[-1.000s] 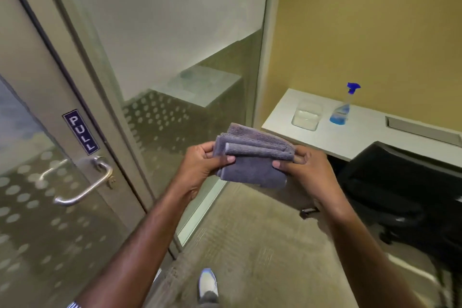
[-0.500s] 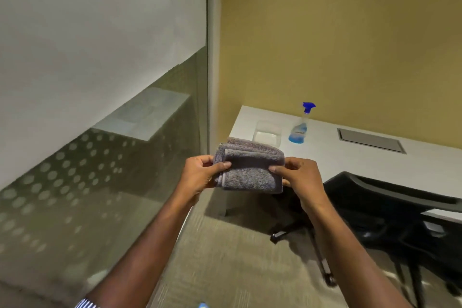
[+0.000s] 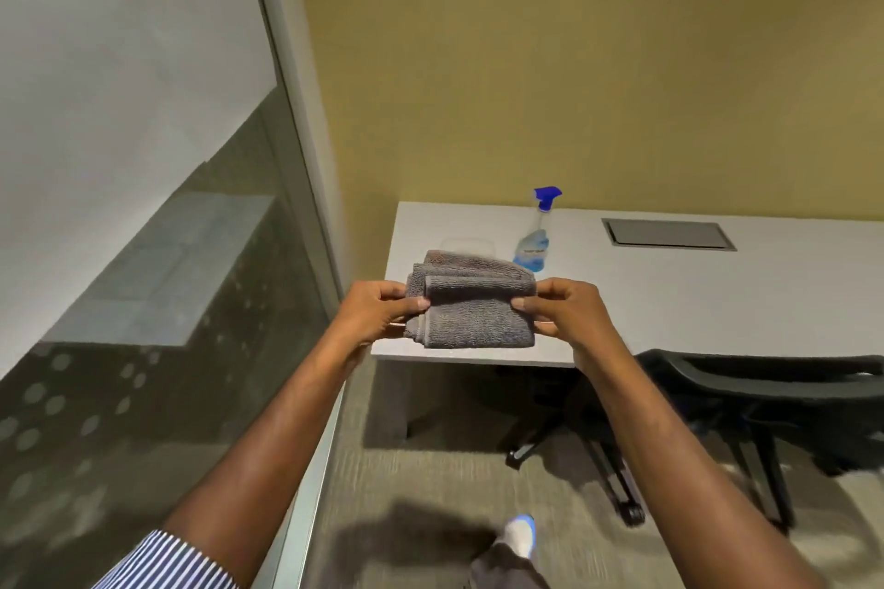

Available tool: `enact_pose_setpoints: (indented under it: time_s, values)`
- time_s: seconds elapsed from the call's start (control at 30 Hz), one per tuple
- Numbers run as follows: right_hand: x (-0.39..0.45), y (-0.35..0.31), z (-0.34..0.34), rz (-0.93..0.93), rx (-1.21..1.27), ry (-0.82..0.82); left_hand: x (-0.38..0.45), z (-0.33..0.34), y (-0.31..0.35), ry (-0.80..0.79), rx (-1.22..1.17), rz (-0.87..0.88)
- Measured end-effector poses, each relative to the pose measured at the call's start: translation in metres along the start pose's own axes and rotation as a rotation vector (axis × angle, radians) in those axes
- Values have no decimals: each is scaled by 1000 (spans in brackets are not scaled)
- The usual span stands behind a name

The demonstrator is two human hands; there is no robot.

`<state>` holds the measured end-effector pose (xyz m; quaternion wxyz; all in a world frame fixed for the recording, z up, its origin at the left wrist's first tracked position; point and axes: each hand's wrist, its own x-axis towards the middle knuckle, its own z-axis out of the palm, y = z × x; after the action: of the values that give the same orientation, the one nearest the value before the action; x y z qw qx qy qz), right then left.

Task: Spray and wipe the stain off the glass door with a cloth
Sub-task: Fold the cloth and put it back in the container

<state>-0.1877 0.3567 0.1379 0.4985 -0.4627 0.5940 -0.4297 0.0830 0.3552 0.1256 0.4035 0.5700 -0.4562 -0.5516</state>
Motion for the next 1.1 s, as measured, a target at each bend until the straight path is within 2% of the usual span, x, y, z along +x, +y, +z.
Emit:
enact_pose_setpoints:
  time_s: [0.3, 0.6, 0.83, 1.1]
  values:
    - [139, 5, -20, -44, 69, -12, 147, 30, 2, 40, -23, -42]
    - [273, 41, -24, 83, 6, 55, 262, 61, -17, 139, -33, -196]
    - [323, 88, 0, 179, -224, 147, 310, 65, -53, 232, 32, -286]
    - [360, 120, 25, 289, -364, 230, 361, 63, -77, 183, 213, -375]
